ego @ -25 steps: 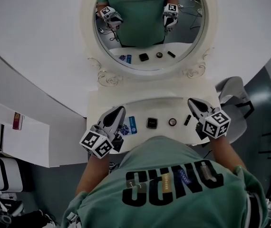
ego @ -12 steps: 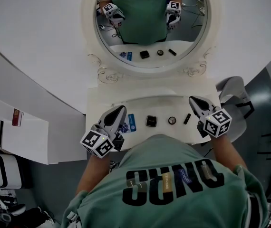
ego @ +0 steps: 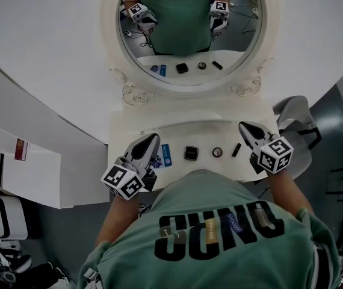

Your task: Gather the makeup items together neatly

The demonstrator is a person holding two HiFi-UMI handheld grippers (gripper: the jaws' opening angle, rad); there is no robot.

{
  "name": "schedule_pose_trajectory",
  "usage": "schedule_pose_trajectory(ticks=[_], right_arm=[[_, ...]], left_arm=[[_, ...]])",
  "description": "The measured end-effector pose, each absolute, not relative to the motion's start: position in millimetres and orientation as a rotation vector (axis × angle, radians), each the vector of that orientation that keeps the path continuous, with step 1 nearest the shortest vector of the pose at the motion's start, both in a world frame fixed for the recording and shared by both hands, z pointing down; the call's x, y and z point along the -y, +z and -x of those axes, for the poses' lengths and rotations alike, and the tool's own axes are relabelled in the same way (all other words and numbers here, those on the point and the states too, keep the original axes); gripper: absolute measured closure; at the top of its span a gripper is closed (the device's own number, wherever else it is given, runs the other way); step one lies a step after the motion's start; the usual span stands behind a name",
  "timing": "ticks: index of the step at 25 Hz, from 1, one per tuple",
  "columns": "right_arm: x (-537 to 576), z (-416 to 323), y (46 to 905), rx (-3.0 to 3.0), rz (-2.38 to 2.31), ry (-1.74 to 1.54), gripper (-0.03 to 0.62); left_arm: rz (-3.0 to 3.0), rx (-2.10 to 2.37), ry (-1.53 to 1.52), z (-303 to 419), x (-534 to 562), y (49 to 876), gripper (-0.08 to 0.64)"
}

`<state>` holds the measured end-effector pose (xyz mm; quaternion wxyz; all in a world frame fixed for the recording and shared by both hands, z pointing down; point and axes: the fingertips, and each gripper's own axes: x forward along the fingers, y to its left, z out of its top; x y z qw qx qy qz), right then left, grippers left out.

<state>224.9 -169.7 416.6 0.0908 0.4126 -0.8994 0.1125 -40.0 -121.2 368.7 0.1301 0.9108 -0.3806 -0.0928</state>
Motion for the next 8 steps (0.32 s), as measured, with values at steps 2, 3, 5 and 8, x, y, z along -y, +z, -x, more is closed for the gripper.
schedule_pose_trajectory(ticks=[2,3,5,8], right_arm=[[170.0,-224.5,416.0,2.672,-1.22,0.331,0.598],[170.4,-224.3,415.6,2.673,-1.218,0.33,0.598],[171.2,-224.2,415.3,2.673,-1.215,0.328,0.598],[172.0,-224.0,415.3,2.673,-1.212,0.326,0.598]], left_arm=[[-2.65,1.101,-0.267,39.1,121.6,368.0,0.552],[-2.653,1.1,-0.267,38.9,122.0,367.6,0.552],[-2.649,1.101,-0.268,39.3,122.6,367.0,0.552],[-2.65,1.099,-0.265,39.7,123.0,367.2,0.552]])
